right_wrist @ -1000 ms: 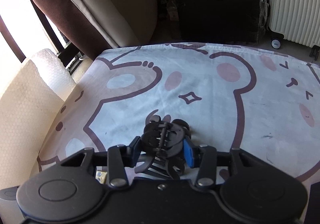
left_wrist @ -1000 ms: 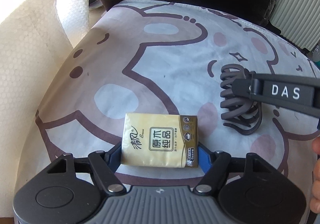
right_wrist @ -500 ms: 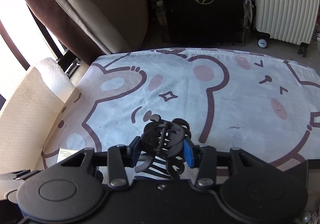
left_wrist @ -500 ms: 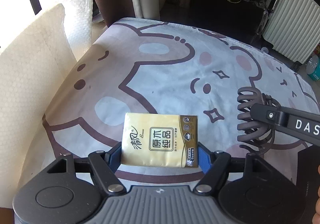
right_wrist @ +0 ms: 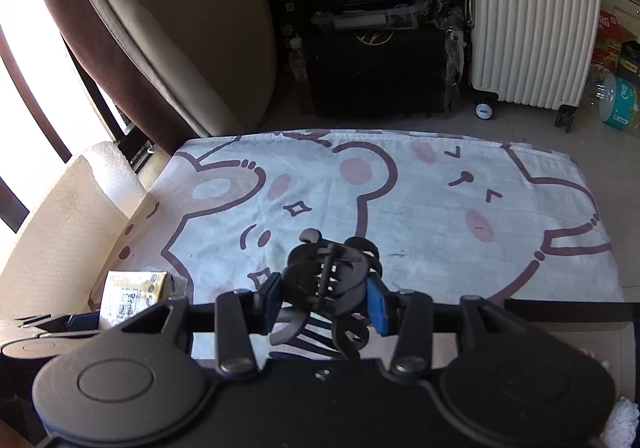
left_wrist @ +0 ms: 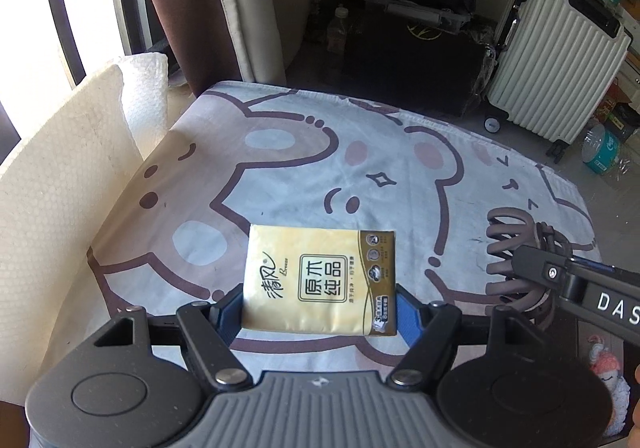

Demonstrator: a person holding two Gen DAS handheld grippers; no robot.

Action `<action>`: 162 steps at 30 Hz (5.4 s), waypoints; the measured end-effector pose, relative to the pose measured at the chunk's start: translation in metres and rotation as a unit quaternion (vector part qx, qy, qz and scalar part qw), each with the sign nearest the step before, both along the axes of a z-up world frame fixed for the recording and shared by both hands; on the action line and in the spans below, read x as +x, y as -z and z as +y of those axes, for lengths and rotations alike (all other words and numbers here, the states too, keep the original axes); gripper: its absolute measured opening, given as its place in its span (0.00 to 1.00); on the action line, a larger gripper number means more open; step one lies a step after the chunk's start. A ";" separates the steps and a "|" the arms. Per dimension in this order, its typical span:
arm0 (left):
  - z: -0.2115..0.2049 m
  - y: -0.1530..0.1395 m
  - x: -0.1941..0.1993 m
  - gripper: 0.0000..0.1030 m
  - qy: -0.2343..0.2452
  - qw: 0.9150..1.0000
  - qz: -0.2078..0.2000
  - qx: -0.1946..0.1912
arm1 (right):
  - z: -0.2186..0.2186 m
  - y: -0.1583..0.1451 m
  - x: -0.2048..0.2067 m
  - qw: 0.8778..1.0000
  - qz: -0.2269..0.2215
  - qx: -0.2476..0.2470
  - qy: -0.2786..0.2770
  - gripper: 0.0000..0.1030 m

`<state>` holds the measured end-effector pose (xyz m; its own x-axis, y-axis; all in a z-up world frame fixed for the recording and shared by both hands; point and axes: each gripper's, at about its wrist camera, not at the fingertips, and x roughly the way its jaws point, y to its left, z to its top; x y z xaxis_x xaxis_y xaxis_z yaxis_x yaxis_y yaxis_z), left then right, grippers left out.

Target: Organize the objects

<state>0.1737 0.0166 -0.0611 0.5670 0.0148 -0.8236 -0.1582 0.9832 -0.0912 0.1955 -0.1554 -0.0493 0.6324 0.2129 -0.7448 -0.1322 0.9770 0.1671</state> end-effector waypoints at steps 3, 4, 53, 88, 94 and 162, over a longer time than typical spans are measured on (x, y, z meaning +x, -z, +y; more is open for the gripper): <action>-0.007 -0.010 -0.007 0.72 0.001 1.000 -0.009 -0.011 | -0.012 -0.011 -0.010 1.000 -0.009 0.002 0.008 0.44; -0.009 -0.013 -0.009 0.72 0.002 1.000 -0.012 -0.014 | -0.016 -0.015 -0.014 1.000 -0.012 0.004 0.011 0.44; -0.132 -0.023 -0.018 0.72 0.113 0.992 -0.036 -0.043 | -0.142 0.030 -0.039 0.995 0.042 -0.006 0.093 0.44; -0.263 0.010 -0.011 0.72 0.242 0.964 -0.006 -0.110 | -0.269 -0.009 -0.091 0.954 -0.003 0.104 0.282 0.43; -0.293 0.030 -0.001 0.72 0.252 0.960 0.015 -0.125 | -0.278 -0.010 -0.095 0.952 -0.011 0.098 0.288 0.43; -0.162 -0.043 -0.058 0.95 0.183 0.982 -0.050 0.007 | -0.206 -0.033 -0.153 0.969 -0.025 -0.031 0.245 0.56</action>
<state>0.1159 -0.1457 -0.0177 0.6149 -0.1951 -0.7641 0.2161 0.9735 -0.0747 0.0425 -0.3611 -0.0163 0.6820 -0.1659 -0.7123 0.3432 0.9327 0.1114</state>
